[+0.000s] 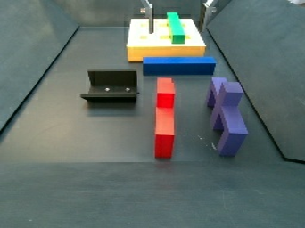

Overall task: Pick up the blue object. Move up. Move to above the board. Insert the blue object.
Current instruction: Pick up the blue object.

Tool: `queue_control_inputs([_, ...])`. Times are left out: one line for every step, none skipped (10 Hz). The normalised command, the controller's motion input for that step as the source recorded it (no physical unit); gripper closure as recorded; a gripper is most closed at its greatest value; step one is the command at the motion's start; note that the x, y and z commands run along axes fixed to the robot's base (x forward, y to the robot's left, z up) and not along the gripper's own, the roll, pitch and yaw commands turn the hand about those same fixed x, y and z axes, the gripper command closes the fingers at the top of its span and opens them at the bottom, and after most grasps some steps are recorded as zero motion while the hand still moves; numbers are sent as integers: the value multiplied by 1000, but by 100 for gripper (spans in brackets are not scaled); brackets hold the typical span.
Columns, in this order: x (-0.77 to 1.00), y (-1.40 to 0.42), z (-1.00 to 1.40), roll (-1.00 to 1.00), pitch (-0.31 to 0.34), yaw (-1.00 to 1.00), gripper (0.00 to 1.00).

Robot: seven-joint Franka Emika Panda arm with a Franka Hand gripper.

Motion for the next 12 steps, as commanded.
queue_control_inputs([0, -26, -3, 0, 0, 0, 0])
queue_control_inputs([357, -271, 0, 51, 90, -157, 0])
queue_control_inputs([57, -620, -146, 0, 0, -569, 0])
queue_control_inputs([0, -491, -351, 0, -151, -737, 0])
queue_control_inputs([0, -380, -377, 0, -109, -846, 0])
queue_control_inputs([0, -294, -394, 0, -89, -917, 0])
queue_control_inputs([0, -260, -409, 0, -79, -937, 0])
queue_control_inputs([0, -260, -403, 0, -77, -937, 0])
queue_control_inputs([0, -254, -397, 0, -83, -951, 0])
queue_control_inputs([0, -246, -397, 0, -76, -954, 0])
queue_control_inputs([0, -243, -391, 0, -73, -954, 0])
queue_control_inputs([0, -191, -374, 0, -39, -994, 0])
